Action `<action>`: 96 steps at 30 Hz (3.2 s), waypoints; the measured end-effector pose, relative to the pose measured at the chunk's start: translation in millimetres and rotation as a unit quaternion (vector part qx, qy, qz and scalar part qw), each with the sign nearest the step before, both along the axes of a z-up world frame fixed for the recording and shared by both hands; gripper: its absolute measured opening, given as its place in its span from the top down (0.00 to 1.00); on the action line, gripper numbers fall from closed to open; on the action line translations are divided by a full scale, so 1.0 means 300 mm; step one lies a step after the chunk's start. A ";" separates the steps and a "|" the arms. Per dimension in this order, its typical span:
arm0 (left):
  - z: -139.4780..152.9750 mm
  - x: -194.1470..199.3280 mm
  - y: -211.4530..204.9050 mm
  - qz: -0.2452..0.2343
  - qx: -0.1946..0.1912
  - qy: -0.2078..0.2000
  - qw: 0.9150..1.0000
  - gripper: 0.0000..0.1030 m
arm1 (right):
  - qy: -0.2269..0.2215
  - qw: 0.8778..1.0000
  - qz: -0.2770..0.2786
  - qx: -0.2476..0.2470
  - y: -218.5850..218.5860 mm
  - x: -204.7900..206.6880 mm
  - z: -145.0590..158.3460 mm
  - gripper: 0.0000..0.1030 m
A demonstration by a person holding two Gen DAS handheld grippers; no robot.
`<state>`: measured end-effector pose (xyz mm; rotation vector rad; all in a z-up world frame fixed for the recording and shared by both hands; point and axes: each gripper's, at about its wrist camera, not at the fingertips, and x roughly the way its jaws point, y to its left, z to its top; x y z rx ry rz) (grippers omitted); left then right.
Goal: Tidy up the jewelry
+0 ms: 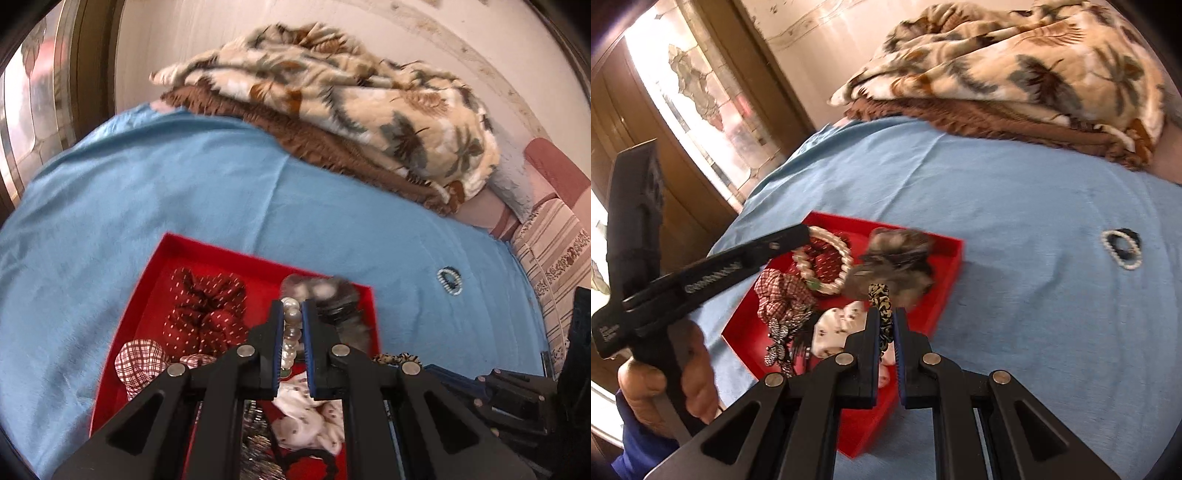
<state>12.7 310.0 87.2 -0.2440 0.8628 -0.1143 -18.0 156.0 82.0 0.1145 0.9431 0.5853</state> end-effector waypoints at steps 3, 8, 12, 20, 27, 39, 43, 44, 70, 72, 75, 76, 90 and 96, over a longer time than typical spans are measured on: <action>-0.056 0.038 0.040 0.013 -0.010 0.027 1.000 0.91 | 0.003 1.000 0.010 -0.018 0.067 0.027 -0.038 0.92; -0.091 0.068 0.066 0.024 -0.024 0.034 0.999 0.91 | 0.004 0.999 0.007 -0.050 0.118 0.089 -0.088 0.92; -0.105 0.096 0.053 0.030 -0.010 0.034 0.999 0.91 | 0.009 0.998 -0.001 -0.065 0.124 0.134 -0.123 0.92; -0.133 0.148 0.040 0.047 0.016 0.041 0.998 0.91 | 0.010 0.997 -0.009 -0.081 0.117 0.173 -0.160 0.92; -0.107 0.127 0.051 0.051 0.003 0.028 0.998 0.74 | 0.001 0.996 -0.006 -0.089 0.115 0.167 -0.153 0.92; 0.004 -0.022 0.060 0.067 -0.005 -0.055 0.996 0.46 | -0.024 0.994 0.007 -0.102 0.123 0.121 -0.102 0.84; 0.008 -0.036 0.054 0.083 0.024 -0.064 0.994 0.46 | -0.032 0.994 0.000 -0.103 0.103 0.110 -0.089 0.69; 0.008 -0.038 0.054 0.084 0.027 -0.065 0.994 0.46 | -0.032 0.994 -0.002 -0.102 0.098 0.108 -0.085 0.69; 0.117 -0.229 -0.380 -0.037 0.085 -0.088 0.992 0.40 | 0.002 0.976 -0.193 -0.103 -0.768 0.064 -0.138 0.64; 0.122 -0.226 -0.451 -0.054 0.082 -0.082 0.992 0.40 | 0.007 0.973 -0.211 -0.094 -0.833 0.085 -0.145 0.64; 0.119 -0.203 -0.556 -0.072 0.081 -0.074 0.991 0.40 | 0.020 0.970 -0.231 -0.069 -0.913 0.141 -0.159 0.64; 0.114 -0.191 -0.583 -0.075 0.083 -0.070 0.991 0.40 | 0.021 0.970 -0.234 -0.064 -0.924 0.157 -0.161 0.64; -0.015 -0.056 -0.691 -0.072 0.095 -0.023 0.993 0.40 | 0.026 0.981 -0.180 -0.068 -0.818 0.437 -0.284 0.76; -0.032 -0.010 -0.693 -0.060 0.093 -0.015 0.994 0.40 | 0.023 0.980 -0.192 -0.053 -0.832 0.495 -0.306 0.91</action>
